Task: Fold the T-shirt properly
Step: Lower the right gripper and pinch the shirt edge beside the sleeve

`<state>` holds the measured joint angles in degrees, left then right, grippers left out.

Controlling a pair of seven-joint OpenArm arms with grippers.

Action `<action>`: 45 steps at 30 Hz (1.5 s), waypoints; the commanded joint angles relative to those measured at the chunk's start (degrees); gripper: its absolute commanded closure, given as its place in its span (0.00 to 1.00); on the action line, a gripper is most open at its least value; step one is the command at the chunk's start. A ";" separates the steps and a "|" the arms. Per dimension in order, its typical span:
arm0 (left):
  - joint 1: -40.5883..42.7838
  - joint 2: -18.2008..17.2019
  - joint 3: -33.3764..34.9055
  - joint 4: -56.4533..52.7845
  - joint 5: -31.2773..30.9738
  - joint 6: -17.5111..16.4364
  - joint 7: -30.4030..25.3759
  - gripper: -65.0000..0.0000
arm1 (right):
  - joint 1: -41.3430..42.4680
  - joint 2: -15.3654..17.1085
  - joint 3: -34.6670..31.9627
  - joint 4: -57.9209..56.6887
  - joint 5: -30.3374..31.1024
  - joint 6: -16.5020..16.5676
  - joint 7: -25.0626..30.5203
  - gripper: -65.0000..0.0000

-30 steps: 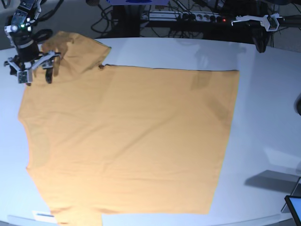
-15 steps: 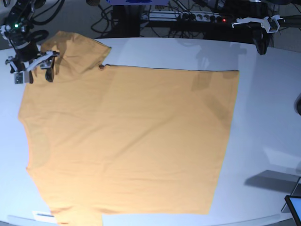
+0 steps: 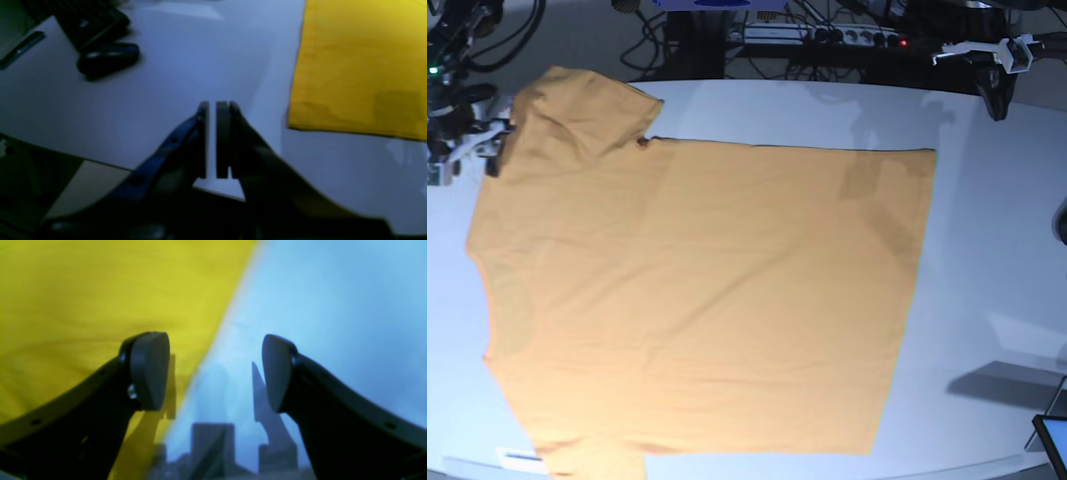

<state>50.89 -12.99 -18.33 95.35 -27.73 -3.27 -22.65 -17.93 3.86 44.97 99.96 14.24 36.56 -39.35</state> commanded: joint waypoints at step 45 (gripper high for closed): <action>-0.74 -0.32 -0.44 0.78 -0.27 0.23 2.30 0.94 | 1.80 -1.70 -1.15 -4.89 3.12 3.44 -6.58 0.95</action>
<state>49.56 -12.84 -18.13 95.39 -27.70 -3.29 -18.83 -16.03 1.85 43.83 94.65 17.76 39.46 -44.62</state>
